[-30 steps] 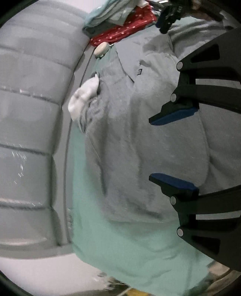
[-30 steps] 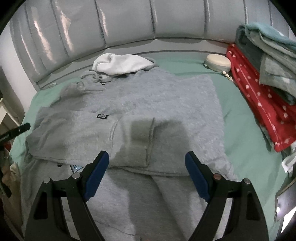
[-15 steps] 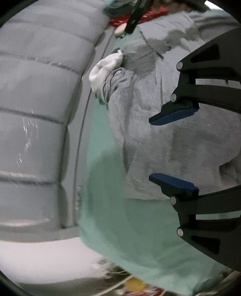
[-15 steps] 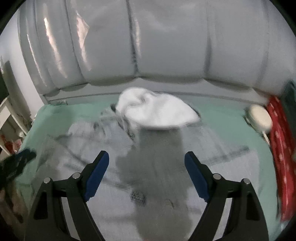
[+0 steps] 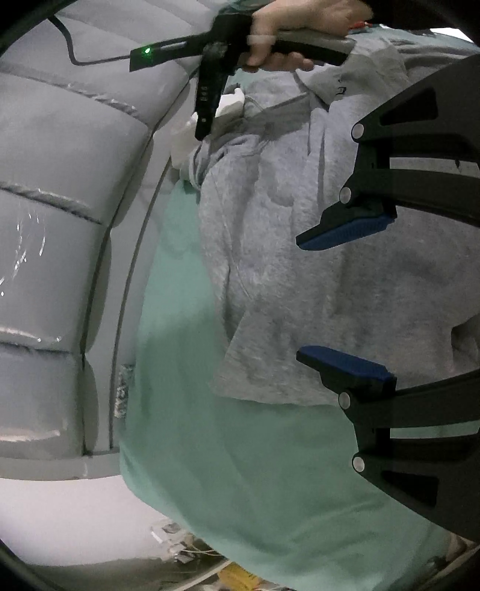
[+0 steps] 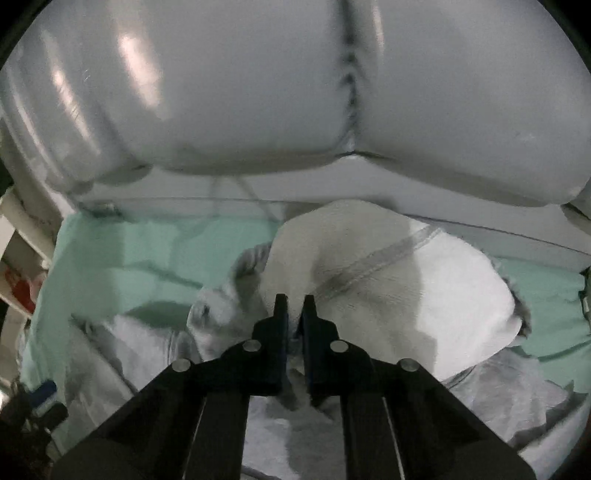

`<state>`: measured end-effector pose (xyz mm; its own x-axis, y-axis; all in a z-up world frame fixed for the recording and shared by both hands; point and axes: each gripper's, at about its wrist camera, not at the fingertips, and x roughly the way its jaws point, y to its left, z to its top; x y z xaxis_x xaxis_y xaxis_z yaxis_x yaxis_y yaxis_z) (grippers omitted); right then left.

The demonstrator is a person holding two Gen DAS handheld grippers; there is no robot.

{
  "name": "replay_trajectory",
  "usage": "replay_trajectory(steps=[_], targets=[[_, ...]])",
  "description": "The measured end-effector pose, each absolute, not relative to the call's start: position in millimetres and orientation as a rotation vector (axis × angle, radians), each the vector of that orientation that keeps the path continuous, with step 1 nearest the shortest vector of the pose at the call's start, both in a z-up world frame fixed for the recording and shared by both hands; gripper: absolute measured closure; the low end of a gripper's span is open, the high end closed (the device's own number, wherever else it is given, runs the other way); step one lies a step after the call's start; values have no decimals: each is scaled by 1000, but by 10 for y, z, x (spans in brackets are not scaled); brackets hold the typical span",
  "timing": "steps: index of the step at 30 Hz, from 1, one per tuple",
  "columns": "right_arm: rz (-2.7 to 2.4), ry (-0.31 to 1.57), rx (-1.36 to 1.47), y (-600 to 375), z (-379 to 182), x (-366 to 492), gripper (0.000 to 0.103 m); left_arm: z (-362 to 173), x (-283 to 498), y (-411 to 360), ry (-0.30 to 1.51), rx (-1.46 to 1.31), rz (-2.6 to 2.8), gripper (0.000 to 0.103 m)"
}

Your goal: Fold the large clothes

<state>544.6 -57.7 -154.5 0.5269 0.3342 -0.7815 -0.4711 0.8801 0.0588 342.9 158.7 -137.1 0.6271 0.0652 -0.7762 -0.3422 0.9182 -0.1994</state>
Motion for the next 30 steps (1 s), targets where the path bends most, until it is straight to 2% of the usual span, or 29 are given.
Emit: replay_trajectory(steps=[5,14,16,17,18,19,20,21,25,30], targets=[[458,716,-375,-663,-1318,4619,96,-1274,3411,1543,853,-329,231,46],[516,833,-312,-1243,-1736,3329,94,-1169,3303,1288,895,-230,205,46],[514,859,-275,-1351,-1781,3254,88,-1145,3283,1279,897,-228,201,46],[519,865,-241,-1429,-1764,3242,80,-1125,3273,1280,892,-229,198,46],[516,858,-224,-1451,-1739,3259,64,-1108,3268,1281,887,-228,198,46],[502,824,-215,-1511,-1652,3291,55,-1097,3269,1286,882,-225,200,46],[491,791,-212,-1559,-1576,3324,36,-1092,3275,1296,879,-223,202,46],[480,757,-208,-1583,-1496,3369,23,-1095,3284,1312,877,-227,206,46],[357,683,-258,-1608,-1256,3885,19,-1152,3324,1367,893,-262,206,46],[233,762,-325,-1686,-1455,4596,19,-1175,3314,1412,902,-296,197,46]])
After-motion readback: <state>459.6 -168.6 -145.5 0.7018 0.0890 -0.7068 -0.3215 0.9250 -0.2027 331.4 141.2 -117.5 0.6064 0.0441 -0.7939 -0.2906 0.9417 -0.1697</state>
